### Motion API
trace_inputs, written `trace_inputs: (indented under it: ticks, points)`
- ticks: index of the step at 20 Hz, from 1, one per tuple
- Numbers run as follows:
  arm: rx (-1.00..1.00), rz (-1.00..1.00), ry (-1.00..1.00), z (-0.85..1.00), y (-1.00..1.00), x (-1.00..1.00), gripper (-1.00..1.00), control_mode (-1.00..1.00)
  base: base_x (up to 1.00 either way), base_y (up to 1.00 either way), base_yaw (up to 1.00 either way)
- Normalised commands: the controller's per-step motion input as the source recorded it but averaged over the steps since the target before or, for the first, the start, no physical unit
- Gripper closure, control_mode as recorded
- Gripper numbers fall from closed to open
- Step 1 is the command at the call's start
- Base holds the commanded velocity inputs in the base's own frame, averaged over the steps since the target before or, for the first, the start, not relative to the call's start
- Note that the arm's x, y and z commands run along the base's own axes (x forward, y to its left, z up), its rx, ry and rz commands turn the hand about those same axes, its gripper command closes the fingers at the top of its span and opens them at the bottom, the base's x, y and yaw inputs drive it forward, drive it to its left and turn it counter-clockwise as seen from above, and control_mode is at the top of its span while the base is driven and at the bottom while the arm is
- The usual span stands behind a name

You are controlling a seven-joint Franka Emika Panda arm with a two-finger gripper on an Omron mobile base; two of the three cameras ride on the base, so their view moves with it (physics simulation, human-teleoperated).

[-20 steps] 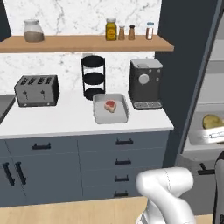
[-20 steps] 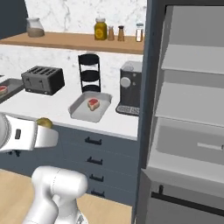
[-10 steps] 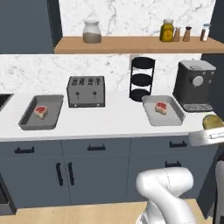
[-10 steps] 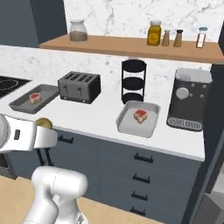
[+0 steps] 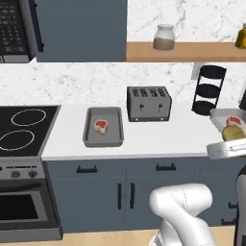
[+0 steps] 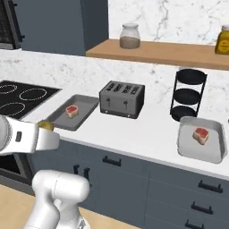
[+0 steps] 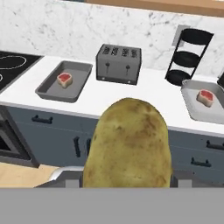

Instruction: Place one potato and one steak in each tupperware on the nearby counter, to pack two identical lunches.

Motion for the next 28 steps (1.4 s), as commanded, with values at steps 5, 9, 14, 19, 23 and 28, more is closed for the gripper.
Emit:
trace_inputs:
  ticks: [5, 9, 14, 19, 23, 28]
  points:
    - [0.0, 0.0, 0.0, 0.0, 0.0, 0.0, 1.0, 1.0, 0.81, 1.0, 0.0]
    - [0.0, 0.0, 0.0, 0.0, 0.0, 0.0, 1.0, 1.0, 0.88, 1.0, -0.03]
    - [0.0, 0.0, 0.0, 0.0, 0.0, 0.0, 1.0, 1.0, 0.58, 0.36, 0.0]
    - [0.0, 0.0, 0.03, -0.18, -0.04, 0.13, 1.0, -1.0, 0.21, 0.02, 0.0]
    - [0.0, 0.0, 0.11, -0.62, -0.16, 0.43, 1.0, -1.0, 0.0, 0.0, 0.0]
    - [-0.04, 0.0, 0.05, -0.78, -0.23, 0.59, 1.0, -1.0, 0.0, 0.0, 0.0]
